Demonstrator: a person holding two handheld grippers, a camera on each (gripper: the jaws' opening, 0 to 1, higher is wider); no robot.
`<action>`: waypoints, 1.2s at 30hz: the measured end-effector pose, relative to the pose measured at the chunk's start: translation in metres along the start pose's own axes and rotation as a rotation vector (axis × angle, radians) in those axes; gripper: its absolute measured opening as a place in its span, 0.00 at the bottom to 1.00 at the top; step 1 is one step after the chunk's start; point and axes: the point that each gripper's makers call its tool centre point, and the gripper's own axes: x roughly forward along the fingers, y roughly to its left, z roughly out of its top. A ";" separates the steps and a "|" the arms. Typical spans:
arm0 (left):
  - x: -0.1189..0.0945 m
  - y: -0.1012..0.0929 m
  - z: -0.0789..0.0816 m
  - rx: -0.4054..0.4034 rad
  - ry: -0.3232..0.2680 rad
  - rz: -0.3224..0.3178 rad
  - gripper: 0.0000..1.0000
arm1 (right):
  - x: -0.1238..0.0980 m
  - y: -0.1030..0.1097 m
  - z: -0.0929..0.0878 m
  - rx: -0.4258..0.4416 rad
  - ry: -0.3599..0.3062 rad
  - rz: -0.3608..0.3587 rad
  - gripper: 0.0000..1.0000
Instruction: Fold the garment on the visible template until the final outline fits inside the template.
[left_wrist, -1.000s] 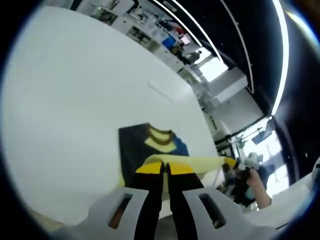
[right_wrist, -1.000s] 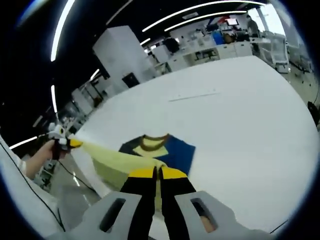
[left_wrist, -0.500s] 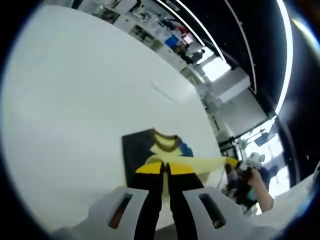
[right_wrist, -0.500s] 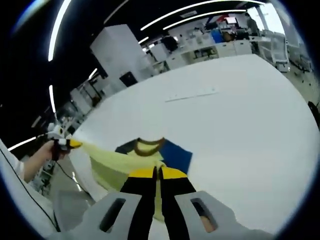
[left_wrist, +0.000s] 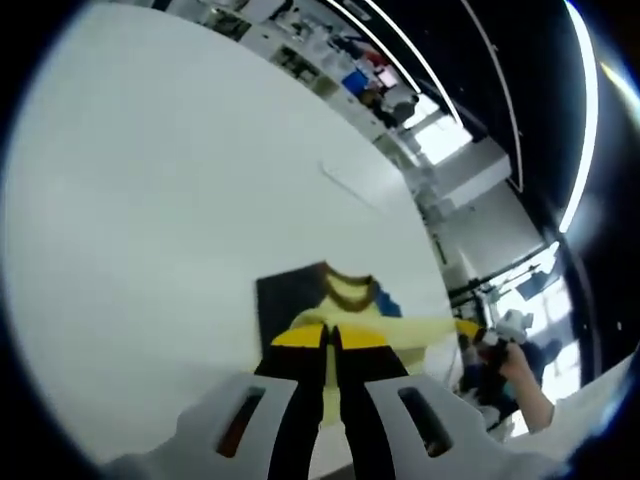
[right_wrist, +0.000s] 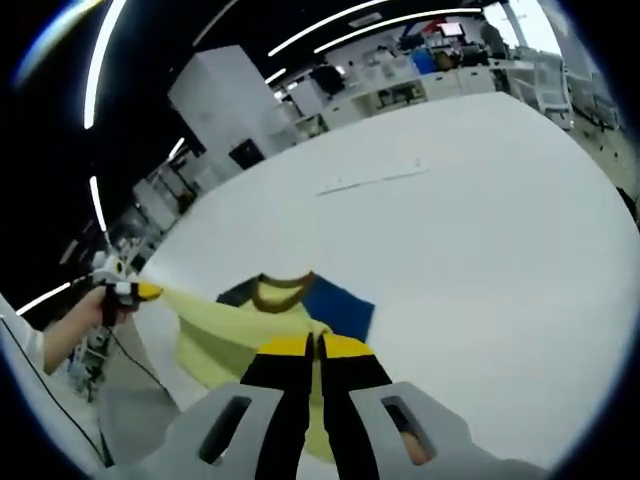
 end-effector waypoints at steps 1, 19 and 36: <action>0.001 0.001 0.000 -0.002 0.001 0.002 0.00 | 0.001 -0.001 0.000 -0.001 0.003 0.000 0.03; 0.041 0.035 0.003 -0.045 0.061 0.044 0.00 | 0.043 -0.033 -0.002 0.000 0.066 -0.022 0.03; 0.069 0.068 -0.002 -0.059 0.124 0.089 0.00 | 0.075 -0.060 -0.017 -0.046 0.139 -0.047 0.03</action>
